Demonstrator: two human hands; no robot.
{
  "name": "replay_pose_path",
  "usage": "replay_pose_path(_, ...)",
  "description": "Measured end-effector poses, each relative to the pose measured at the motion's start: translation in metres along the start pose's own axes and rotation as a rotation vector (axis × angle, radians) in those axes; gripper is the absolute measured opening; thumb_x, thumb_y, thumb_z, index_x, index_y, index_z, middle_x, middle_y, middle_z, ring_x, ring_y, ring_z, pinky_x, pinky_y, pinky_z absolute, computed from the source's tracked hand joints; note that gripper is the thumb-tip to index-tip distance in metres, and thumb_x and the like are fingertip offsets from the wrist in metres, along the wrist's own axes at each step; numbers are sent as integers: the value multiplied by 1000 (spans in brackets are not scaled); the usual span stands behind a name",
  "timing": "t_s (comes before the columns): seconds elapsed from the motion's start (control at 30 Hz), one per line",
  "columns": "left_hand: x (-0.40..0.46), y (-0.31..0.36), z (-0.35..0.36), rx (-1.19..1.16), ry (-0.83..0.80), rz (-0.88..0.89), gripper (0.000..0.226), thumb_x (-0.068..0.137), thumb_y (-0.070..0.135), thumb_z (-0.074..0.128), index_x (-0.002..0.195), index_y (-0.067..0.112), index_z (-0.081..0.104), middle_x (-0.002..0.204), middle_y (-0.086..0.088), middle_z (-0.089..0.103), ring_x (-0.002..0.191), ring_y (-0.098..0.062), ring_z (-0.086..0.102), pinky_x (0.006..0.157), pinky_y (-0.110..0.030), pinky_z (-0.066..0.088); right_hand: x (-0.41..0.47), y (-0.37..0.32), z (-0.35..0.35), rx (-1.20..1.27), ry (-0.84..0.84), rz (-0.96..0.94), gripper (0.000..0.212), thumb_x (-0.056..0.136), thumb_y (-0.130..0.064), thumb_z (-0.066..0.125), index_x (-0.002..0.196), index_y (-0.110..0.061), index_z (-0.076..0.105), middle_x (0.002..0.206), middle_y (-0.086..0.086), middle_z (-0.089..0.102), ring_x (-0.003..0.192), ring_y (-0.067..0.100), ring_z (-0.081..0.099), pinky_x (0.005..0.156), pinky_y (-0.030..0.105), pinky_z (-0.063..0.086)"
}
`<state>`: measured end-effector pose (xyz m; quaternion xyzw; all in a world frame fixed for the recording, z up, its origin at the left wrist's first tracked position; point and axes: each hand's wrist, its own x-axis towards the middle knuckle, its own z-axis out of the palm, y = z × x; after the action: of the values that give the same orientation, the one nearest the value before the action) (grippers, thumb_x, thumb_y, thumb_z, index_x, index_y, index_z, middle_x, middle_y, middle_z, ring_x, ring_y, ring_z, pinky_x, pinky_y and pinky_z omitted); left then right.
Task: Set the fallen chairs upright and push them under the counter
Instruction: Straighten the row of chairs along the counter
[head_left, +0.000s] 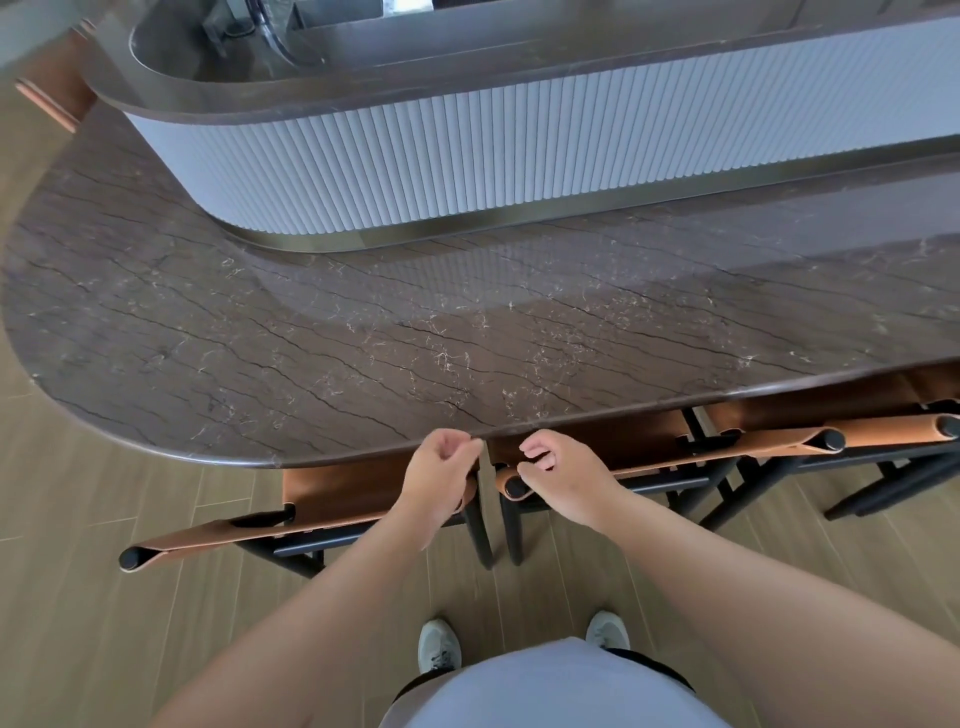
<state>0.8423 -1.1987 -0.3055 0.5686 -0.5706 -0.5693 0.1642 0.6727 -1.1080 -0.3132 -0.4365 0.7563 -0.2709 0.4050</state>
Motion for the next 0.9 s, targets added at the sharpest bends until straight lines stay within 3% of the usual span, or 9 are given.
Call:
replay_pose_path(0.1, -6, 19, 17, -240, 47, -71, 15, 91, 37, 61, 99, 26, 67, 94, 5, 75, 88, -11, 70, 71, -26, 48, -9, 2, -19, 287, 89, 82, 13, 91, -29, 61, 104, -27, 62, 98, -6, 67, 83, 9, 65, 70, 21, 51)
replay_pose_path(0.17, -12, 30, 30, -318, 54, -74, 16, 93, 34, 59, 101, 23, 67, 92, 3, 75, 88, -14, 71, 75, -29, 47, -15, 7, -35, 520, 88, 133, 15, 92, -23, 63, 106, -23, 62, 101, 3, 69, 92, 18, 67, 81, 30, 54)
replay_pose_path(0.27, -25, 45, 53, -411, 74, -78, 17, 93, 31, 59, 101, 18, 68, 90, -1, 76, 81, -14, 70, 79, -32, 50, -26, 20, -63, 723, 67, 200, 14, 93, -18, 63, 108, -20, 62, 104, 6, 71, 95, 21, 68, 80, 31, 55)
replay_pose_path(0.47, -55, 60, 100, -573, 167, -49, 18, 96, 27, 55, 98, 17, 70, 82, -1, 75, 73, -13, 69, 75, -32, 50, -44, 52, -104, 856, 59, 234, 15, 96, -16, 58, 108, -14, 66, 101, 10, 74, 92, 26, 72, 81, 35, 58)
replay_pose_path(0.9, -110, 60, 115, -692, 61, -10, 27, 95, 30, 52, 110, 14, 68, 88, -3, 75, 75, -15, 71, 75, -33, 50, -113, 62, -130, 970, 151, 167, 21, 96, -18, 56, 112, -9, 66, 100, 13, 74, 91, 27, 73, 76, 36, 55)
